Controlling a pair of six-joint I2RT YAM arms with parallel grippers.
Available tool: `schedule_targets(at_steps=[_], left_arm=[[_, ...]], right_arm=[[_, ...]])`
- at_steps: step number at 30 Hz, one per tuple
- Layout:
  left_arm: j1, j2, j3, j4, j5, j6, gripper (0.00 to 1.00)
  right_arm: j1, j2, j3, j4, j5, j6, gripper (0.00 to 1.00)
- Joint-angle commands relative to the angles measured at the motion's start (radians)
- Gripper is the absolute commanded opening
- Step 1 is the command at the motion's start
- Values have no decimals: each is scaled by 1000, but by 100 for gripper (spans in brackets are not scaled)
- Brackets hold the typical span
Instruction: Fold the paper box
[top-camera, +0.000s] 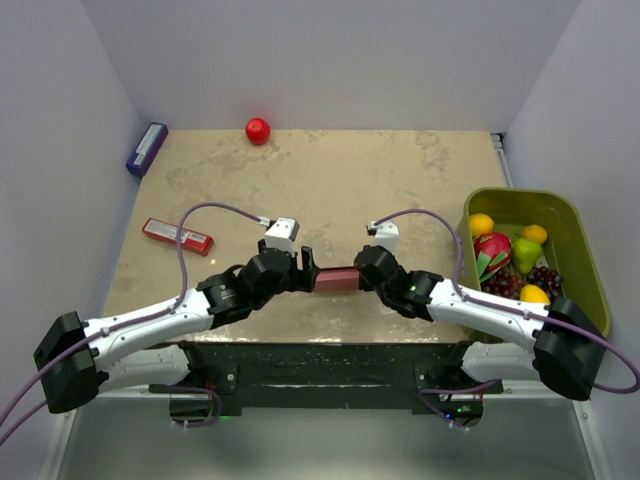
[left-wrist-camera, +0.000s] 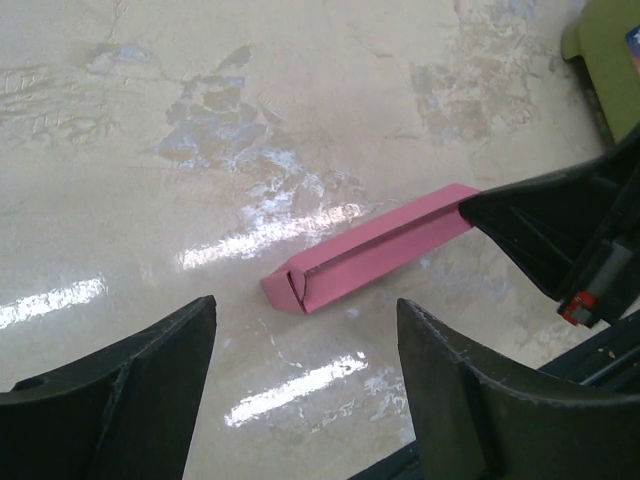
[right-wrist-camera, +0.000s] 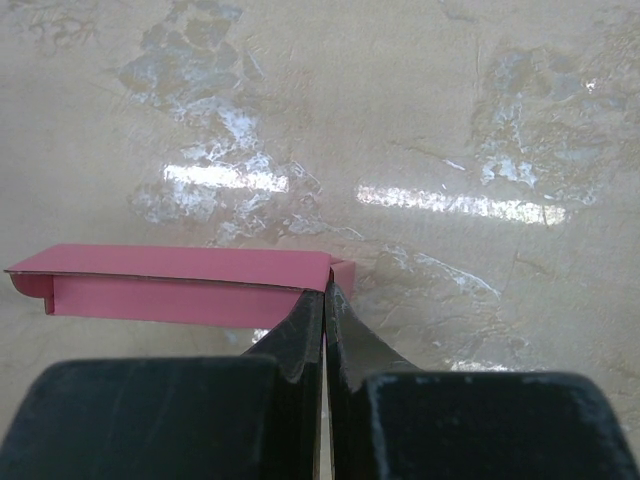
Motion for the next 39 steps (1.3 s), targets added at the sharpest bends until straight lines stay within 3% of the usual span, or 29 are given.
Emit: schedule_targets(at_steps=[1, 6, 18, 29, 39], left_arm=[[59, 53, -23, 99, 78, -15, 75], [117, 77, -55, 180, 127, -36, 69], [154, 165, -109, 295, 178, -87, 69], [154, 186, -228, 412, 238, -164, 52], [154, 170, -251, 430, 250, -167, 49]], right_arm=[[17, 35, -24, -95, -76, 18, 0], [17, 29, -33, -95, -76, 20, 0], [17, 33, -35, -91, -68, 10, 0], [17, 43, -43, -78, -72, 12, 0], [19, 35, -47, -79, -66, 13, 0]])
